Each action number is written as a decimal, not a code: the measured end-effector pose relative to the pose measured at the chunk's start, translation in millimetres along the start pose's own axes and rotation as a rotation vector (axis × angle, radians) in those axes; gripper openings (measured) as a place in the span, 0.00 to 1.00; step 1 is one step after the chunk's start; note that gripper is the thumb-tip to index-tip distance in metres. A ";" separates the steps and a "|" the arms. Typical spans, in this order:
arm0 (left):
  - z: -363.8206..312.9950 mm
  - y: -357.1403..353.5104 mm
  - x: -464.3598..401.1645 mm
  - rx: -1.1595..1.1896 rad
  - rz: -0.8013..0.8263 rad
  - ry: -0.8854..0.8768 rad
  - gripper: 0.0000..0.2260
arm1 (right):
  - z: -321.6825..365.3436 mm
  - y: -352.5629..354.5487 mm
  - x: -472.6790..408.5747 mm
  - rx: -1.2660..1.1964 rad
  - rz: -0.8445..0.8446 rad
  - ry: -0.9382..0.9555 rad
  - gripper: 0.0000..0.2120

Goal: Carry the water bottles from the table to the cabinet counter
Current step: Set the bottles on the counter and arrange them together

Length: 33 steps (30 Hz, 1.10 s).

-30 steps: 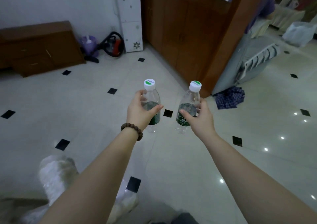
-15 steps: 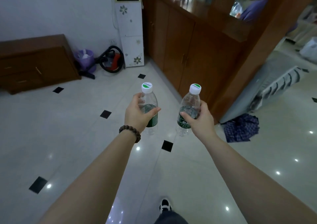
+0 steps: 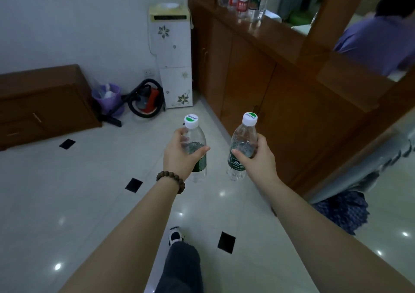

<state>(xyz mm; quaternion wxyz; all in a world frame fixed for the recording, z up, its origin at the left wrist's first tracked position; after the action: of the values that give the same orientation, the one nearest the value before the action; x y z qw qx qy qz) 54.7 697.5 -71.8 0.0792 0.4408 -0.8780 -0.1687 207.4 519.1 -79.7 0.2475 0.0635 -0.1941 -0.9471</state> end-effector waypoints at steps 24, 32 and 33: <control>-92.0 -84.5 -515.3 -0.001 0.276 -0.280 0.31 | 98.9 -81.7 -443.4 0.007 -0.304 -0.010 0.33; -192.3 -176.1 -660.2 0.034 0.328 -0.487 0.30 | 125.9 -19.9 -601.7 -0.004 -0.486 0.086 0.31; -209.0 -188.7 -678.0 0.037 0.335 -0.514 0.30 | 130.5 -7.0 -621.8 -0.003 -0.513 0.086 0.30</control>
<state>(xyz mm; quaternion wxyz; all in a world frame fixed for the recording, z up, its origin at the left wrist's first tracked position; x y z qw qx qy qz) 661.9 1088.5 60.1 -0.1269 0.2343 -0.9327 -0.2431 716.6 875.4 52.2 0.0074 0.1505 -0.1594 -0.9757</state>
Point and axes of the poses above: each hand's wrist, its own x-axis away from the middle knuckle, its own y-axis out of the back of the hand, z = x × y, the point moved 8 cm from there along -x, towards the middle knuckle, and after that the axes turned 2 degrees about -x, right-handed, at the moved point
